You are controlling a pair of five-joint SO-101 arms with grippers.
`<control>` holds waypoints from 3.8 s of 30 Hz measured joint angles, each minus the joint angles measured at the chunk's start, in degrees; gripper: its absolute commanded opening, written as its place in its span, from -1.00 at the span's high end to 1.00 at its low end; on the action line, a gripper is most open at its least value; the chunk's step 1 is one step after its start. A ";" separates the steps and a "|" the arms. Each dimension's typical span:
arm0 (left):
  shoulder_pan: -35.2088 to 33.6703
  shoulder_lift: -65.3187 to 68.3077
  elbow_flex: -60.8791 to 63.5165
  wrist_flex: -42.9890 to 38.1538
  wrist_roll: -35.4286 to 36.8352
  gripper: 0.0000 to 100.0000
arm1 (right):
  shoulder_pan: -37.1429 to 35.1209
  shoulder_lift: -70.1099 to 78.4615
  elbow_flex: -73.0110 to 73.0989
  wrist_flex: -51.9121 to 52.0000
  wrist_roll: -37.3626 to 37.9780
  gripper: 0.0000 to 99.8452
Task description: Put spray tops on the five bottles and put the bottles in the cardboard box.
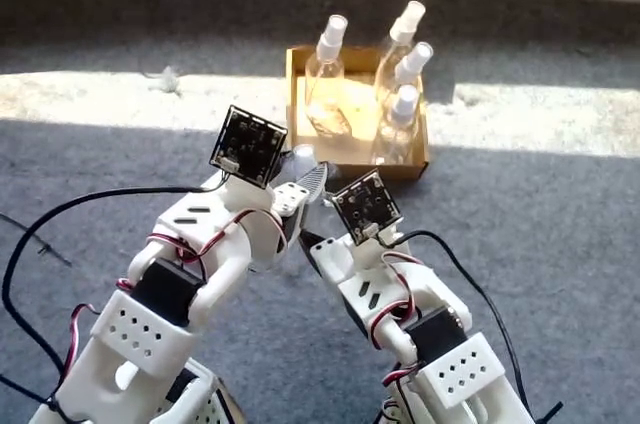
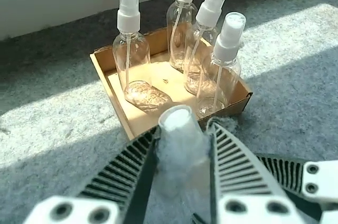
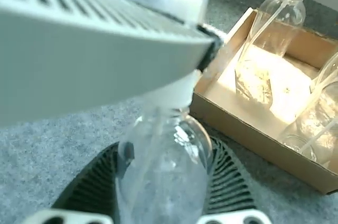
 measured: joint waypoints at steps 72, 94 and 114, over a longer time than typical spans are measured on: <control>4.22 7.91 -8.88 3.25 -5.54 0.46 | 1.49 -20.84 14.51 -2.64 2.02 0.99; -7.65 16.97 -24.97 9.49 -9.05 0.46 | 1.49 -20.84 14.51 -2.64 2.02 0.99; -0.18 16.79 -22.77 12.48 -8.79 0.52 | 1.41 -20.66 14.68 -2.55 2.02 0.99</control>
